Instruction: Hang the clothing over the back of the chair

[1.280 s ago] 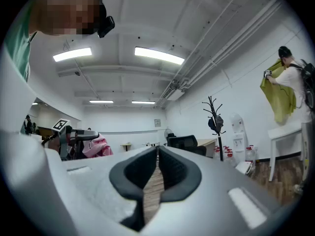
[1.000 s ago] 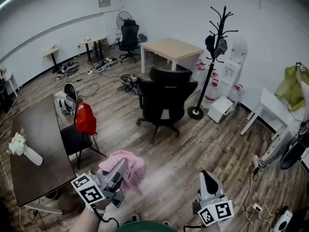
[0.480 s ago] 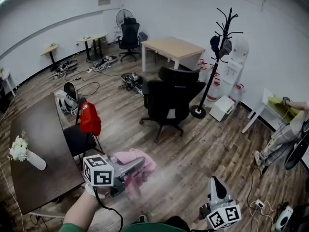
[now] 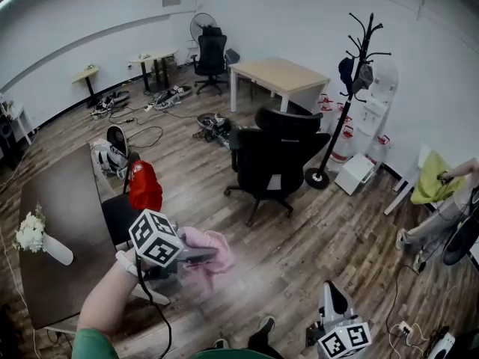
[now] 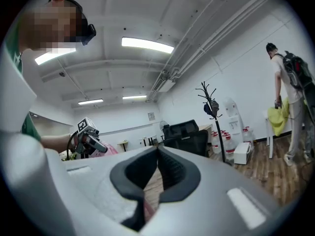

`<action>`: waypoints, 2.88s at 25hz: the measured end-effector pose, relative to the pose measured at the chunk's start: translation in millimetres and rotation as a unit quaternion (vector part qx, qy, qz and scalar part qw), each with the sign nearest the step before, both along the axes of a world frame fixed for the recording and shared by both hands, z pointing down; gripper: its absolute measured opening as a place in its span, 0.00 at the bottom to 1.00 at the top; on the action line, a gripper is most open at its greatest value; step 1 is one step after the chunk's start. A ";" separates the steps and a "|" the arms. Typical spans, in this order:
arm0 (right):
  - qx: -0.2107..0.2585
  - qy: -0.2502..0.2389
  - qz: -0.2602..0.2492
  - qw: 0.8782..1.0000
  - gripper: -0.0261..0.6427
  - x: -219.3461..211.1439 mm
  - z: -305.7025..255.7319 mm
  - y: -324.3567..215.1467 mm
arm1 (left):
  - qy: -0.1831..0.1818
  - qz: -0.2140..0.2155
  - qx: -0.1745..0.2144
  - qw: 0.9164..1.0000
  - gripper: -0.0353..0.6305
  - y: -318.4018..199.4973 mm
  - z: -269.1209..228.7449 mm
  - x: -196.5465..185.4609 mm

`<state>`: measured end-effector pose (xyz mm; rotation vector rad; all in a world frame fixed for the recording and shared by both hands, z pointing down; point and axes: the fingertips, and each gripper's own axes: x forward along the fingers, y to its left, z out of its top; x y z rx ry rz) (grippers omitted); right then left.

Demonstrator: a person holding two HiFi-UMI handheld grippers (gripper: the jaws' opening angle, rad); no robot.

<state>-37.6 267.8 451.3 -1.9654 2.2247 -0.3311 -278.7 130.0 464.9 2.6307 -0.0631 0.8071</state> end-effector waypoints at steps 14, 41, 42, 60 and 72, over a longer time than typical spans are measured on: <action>0.028 -0.055 -0.092 0.994 0.05 89.7 -7.0 -133.6 | -0.249 -0.041 0.173 0.952 0.09 -114.3 -3.5 48.5; 0.034 -0.021 -0.057 0.998 0.05 221.4 -18.5 -294.8 | -0.186 -0.014 0.452 0.872 0.09 -318.4 -102.0 252.8; 0.036 -0.019 -0.051 0.998 0.04 223.4 -22.2 -302.1 | -0.174 -0.008 0.464 0.868 0.09 -328.6 -111.1 261.2; 0.021 -0.029 0.002 0.999 0.05 202.9 -10.7 -436.2 | -0.083 0.045 0.570 0.816 0.09 -529.6 -208.0 359.2; -0.012 -0.050 -0.031 0.998 0.04 260.8 13.7 -505.1 | -0.166 0.018 0.445 0.880 0.09 -670.0 -107.4 413.0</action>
